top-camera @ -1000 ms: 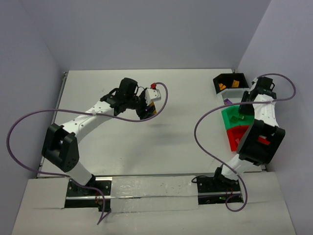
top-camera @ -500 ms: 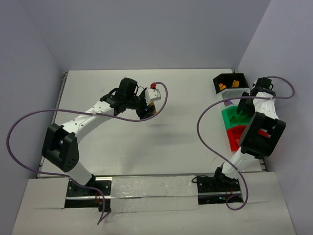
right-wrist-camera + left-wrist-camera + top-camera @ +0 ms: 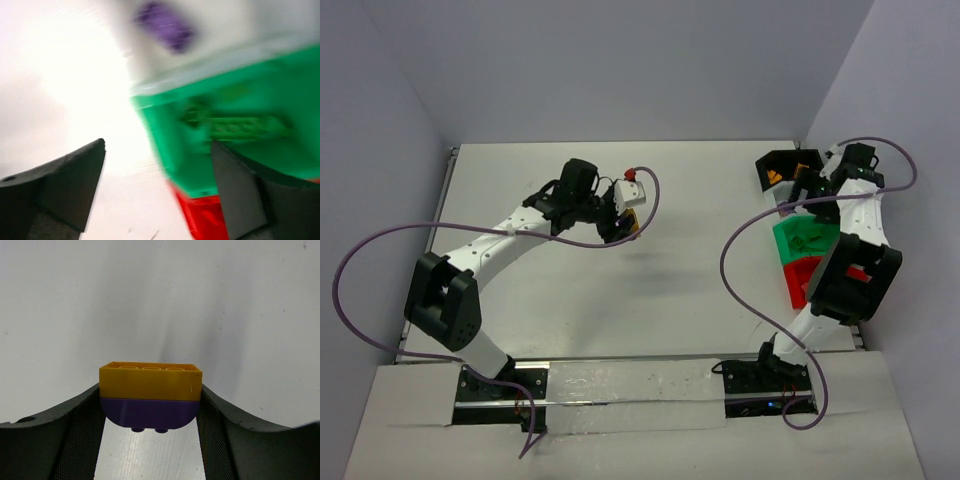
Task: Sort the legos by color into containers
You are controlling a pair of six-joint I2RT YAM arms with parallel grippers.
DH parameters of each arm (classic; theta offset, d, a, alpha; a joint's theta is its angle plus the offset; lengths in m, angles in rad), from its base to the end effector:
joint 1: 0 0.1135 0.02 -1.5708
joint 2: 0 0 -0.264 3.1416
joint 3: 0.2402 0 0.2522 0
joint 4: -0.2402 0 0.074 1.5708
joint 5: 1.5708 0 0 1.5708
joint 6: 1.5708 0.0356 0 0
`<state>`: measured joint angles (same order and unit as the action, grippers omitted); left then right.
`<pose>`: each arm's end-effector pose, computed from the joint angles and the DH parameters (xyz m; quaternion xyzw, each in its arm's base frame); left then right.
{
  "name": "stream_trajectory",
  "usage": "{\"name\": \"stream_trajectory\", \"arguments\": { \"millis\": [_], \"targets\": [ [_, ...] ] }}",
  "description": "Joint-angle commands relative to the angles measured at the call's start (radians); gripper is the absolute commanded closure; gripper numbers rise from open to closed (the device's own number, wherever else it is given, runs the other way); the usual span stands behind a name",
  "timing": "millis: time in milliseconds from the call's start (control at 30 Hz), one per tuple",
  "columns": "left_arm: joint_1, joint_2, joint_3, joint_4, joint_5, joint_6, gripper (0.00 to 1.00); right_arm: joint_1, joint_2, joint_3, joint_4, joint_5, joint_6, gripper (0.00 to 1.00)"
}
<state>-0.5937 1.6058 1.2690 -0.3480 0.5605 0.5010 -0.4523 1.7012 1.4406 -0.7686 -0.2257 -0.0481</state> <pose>0.2886 -0.2176 0.2871 0.5531 0.6797 -0.2687 0.3999 0.3295 -0.1513 0.2770 0.1627 0.9440 0.0393 0.2844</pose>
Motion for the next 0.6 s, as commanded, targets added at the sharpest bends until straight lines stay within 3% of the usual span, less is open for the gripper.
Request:
{"name": "stream_trajectory", "arguments": {
  "millis": [0, 133, 333, 567],
  "targets": [
    [0.006, -0.045, -0.022, 0.04, 0.128, -0.012, 1.0, 0.117, -0.087, 0.017, -0.085, -0.425, -0.064, 0.01],
    [0.005, -0.063, -0.046, 0.069, 0.18, -0.038, 1.0, 0.292, -0.065, -0.011, -0.094, -0.657, -0.033, 0.0],
    [-0.012, -0.073, -0.078, 0.09, 0.138, -0.043, 1.0, 0.44, 0.009, -0.071, 0.02, -0.815, 0.092, 0.06],
    [-0.055, -0.068, -0.094, 0.104, 0.085, 0.006, 1.0, 0.573, 0.074, -0.041, 0.037, -0.931, 0.123, 0.09]
  ]
}}
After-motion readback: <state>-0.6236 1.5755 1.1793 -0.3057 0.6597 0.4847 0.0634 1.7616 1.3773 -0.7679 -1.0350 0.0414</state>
